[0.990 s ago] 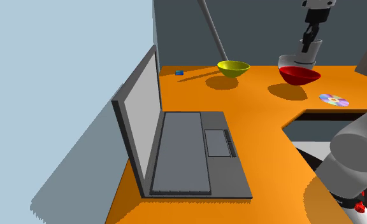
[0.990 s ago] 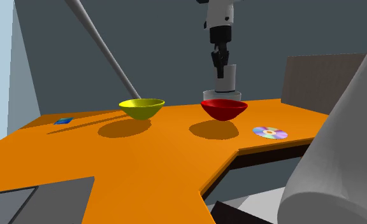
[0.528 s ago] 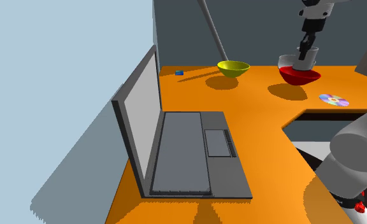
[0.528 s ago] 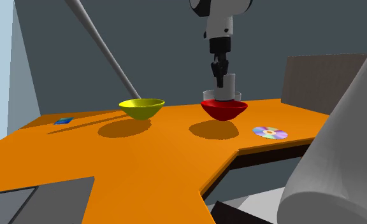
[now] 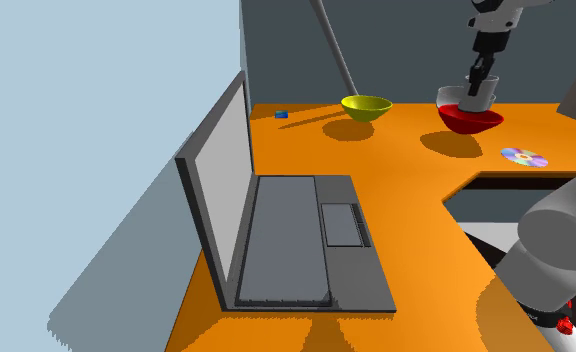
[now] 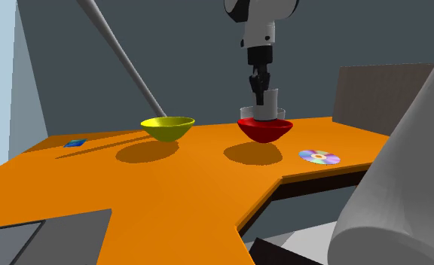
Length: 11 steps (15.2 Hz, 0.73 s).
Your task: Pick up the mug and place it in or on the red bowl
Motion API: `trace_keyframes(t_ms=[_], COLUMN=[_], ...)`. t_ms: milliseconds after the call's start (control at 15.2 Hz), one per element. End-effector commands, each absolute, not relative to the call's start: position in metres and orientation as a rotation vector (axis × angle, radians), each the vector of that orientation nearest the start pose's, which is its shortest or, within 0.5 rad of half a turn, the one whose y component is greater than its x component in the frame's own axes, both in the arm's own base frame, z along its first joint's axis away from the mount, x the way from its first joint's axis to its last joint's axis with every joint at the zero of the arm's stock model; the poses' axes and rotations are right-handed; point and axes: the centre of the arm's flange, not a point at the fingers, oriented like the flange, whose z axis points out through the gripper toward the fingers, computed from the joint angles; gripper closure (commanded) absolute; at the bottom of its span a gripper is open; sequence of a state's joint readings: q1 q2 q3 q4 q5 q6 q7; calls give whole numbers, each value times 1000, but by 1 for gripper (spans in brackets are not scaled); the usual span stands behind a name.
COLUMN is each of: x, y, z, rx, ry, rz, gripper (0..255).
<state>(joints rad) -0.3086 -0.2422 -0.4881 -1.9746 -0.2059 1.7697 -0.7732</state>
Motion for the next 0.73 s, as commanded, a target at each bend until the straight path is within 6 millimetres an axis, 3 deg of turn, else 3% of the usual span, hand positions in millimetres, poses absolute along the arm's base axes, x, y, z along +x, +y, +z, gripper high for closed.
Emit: trace_keyframes(t_ms=[0, 330, 594, 660], x=[320, 320, 322, 322], y=[-381, -381, -377, -377], z=[561, 561, 610, 610], rx=[-3212, -3212, -3212, -3212], ry=[-45, -45, -45, -45], rz=[87, 87, 87, 87], gripper=[0, 0, 0, 0])
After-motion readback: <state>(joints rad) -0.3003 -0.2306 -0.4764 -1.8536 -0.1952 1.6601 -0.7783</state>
